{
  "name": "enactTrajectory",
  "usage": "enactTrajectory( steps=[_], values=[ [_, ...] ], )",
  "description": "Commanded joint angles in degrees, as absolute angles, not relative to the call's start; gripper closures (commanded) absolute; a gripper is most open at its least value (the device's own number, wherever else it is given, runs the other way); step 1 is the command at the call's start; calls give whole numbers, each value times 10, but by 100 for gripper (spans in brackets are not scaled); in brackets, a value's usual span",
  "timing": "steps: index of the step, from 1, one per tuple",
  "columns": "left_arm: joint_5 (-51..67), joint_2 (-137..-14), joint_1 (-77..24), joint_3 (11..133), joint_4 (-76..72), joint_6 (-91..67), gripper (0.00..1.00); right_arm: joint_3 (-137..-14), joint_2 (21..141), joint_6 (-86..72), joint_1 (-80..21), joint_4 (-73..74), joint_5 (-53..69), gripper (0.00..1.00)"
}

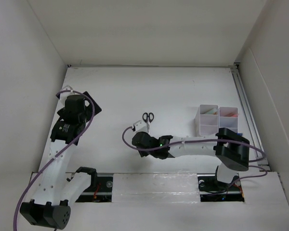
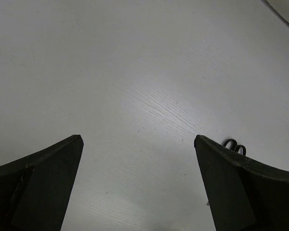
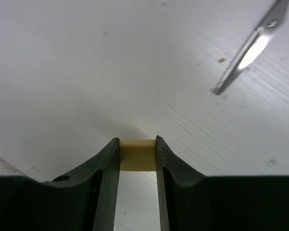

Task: Sort the stationery into containers
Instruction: Pick up the stationery from the center of the board, then place the stationery in the storage box.

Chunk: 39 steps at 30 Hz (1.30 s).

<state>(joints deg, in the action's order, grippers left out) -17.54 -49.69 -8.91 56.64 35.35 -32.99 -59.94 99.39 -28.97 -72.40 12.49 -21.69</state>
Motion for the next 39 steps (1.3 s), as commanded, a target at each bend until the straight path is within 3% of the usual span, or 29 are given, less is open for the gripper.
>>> enactTrajectory(
  steps=[1, 15, 24, 39],
  values=[
    [-176, -488, -91, 562, 338, -322, 0, -609, 915, -310, -680, 144, -266, 100],
    [-171, -477, -91, 556, 333, -316, 0, -532, 653, -304, -403, 219, -318, 100],
    [-154, -472, -91, 556, 328, -311, 0, -491, 574, -279, -212, 244, -306, 100],
    [-154, -472, -91, 551, 328, -311, 0, -446, 569, -295, -178, 230, -294, 100]
  ],
)
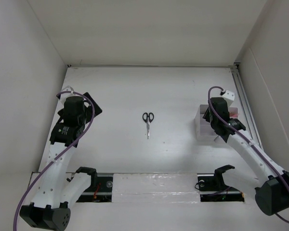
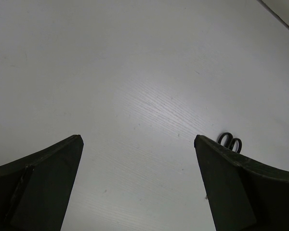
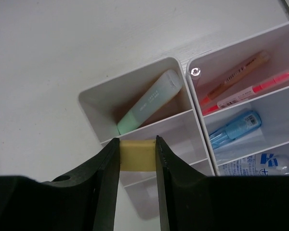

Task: Sort the stationery into containers
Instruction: Place the stationery in the storage box.

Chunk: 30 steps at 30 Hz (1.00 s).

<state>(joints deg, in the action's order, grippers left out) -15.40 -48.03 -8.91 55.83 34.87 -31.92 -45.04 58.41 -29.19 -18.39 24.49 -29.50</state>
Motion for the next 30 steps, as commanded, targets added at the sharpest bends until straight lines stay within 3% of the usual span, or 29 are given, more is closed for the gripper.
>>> enactTrajectory(
  steps=[1, 30],
  values=[
    [-154, -472, -91, 551, 328, -311, 0, -446, 569, -295, -178, 230, -294, 100],
    [-149, -467, -91, 551, 328, -311, 0, -436, 622, -312, -156, 225, -279, 99]
  ],
)
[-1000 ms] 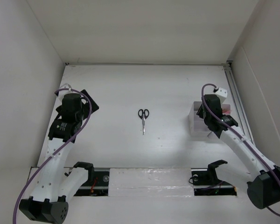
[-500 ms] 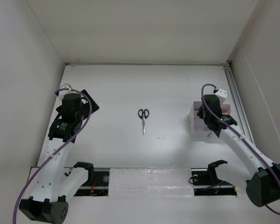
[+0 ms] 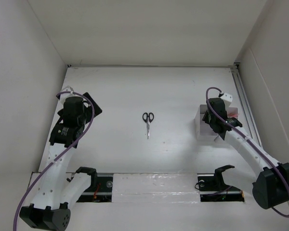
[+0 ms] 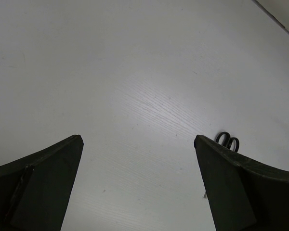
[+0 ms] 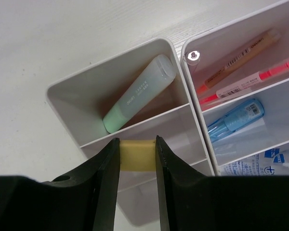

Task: Sort the stationery into containers
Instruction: Place the stationery in the storage box.

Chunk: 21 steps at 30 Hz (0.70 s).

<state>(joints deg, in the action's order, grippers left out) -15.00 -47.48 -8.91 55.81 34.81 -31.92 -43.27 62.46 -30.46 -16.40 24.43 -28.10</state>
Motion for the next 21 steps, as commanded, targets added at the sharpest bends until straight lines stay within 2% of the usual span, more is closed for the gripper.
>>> enactTrajectory(
  steps=[1, 8, 11, 13, 16, 17, 19, 21],
  values=[
    [-149, -467, -91, 551, 328, -311, 0, -436, 622, -312, -156, 225, -279, 99],
    [-149, -467, -91, 551, 328, -311, 0, -436, 628, -312, -156, 225, -272, 95],
    [-149, -461, -91, 551, 328, -311, 0, -436, 628, -312, -156, 219, -272, 90],
    [-143, -461, -91, 551, 328, -311, 0, -436, 635, -312, -156, 219, -272, 79],
    [-143, -461, -91, 551, 328, -311, 0, -436, 635, -312, -156, 219, -272, 69],
    [-143, -461, -91, 551, 328, -311, 0, -436, 635, -312, -156, 219, -272, 62],
    [-143, -461, -91, 551, 328, -311, 0, -436, 635, -312, -156, 219, -272, 62],
    [-143, -461, -91, 551, 328, -311, 0, -436, 635, -312, -156, 219, -272, 57]
  ],
)
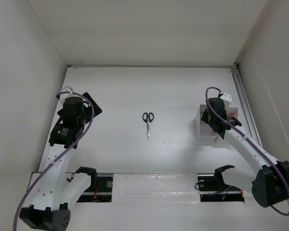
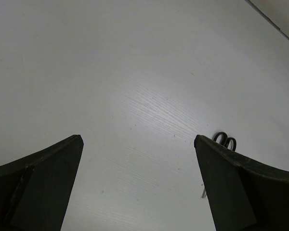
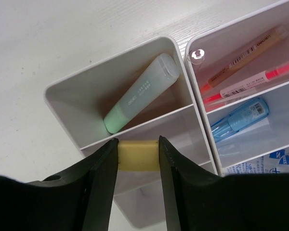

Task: Sort the stationery into containers
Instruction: Place the stationery in the storage box.

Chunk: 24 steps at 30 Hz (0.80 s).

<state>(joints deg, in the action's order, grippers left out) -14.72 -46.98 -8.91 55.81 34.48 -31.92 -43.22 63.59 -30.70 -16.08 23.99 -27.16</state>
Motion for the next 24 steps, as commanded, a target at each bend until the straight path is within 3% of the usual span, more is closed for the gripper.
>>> enactTrajectory(
  steps=[1, 17, 24],
  values=[
    [-143, -461, -91, 551, 328, -311, 0, -436, 635, -312, -156, 219, -272, 54],
    [-138, -456, -96, 551, 323, -306, 0, -441, 614, -307, -156, 224, -246, 40],
    [-92, -483, -96, 551, 307, -287, 0, -491, 554, -312, -225, 286, -275, 37]
  ],
)
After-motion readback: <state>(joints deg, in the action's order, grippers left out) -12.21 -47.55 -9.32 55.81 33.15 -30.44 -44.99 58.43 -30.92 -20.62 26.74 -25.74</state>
